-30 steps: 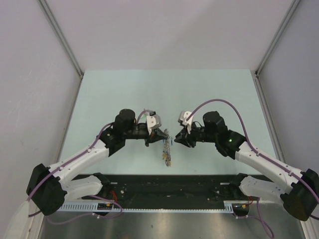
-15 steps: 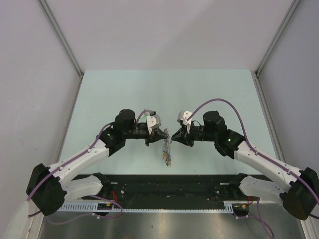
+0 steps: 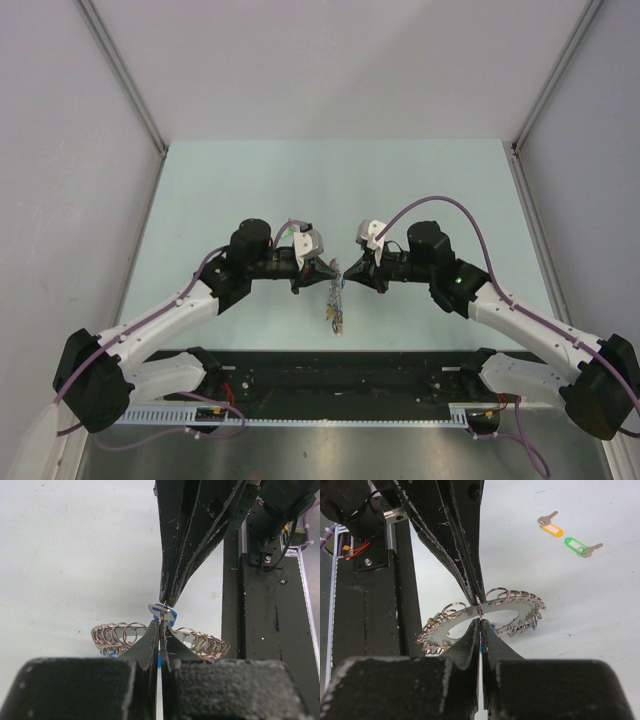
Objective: Put the keys on the keyring
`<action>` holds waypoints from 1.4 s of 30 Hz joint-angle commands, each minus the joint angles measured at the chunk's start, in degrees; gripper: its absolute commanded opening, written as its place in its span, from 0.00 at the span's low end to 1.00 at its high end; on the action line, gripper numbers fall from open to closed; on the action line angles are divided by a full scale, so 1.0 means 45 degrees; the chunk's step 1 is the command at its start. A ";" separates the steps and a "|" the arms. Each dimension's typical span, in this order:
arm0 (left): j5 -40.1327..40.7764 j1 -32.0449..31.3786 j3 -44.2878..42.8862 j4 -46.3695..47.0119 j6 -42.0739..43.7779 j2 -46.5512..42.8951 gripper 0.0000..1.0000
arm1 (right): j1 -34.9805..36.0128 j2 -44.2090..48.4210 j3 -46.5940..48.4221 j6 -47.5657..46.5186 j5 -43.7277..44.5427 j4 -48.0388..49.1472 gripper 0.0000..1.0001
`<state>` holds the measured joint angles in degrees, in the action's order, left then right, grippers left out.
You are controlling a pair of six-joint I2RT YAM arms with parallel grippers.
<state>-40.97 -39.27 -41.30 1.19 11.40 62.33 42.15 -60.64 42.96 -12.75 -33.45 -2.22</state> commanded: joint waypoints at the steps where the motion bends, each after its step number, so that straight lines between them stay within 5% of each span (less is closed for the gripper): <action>1: -0.0524 -0.0044 -0.0275 0.0576 -0.0092 -0.0159 0.00 | 0.0106 0.0156 0.0043 0.0198 -0.0222 0.0884 0.00; 42: 0.0101 0.0327 -0.0686 0.0516 -0.1946 0.0271 0.00 | 0.1531 0.0292 0.0649 -0.1228 0.2082 -0.1284 0.00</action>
<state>-40.69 -39.03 -41.36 -0.64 4.97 64.10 48.14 -60.42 43.68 -17.23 -24.86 -6.28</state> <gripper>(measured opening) 0.006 0.009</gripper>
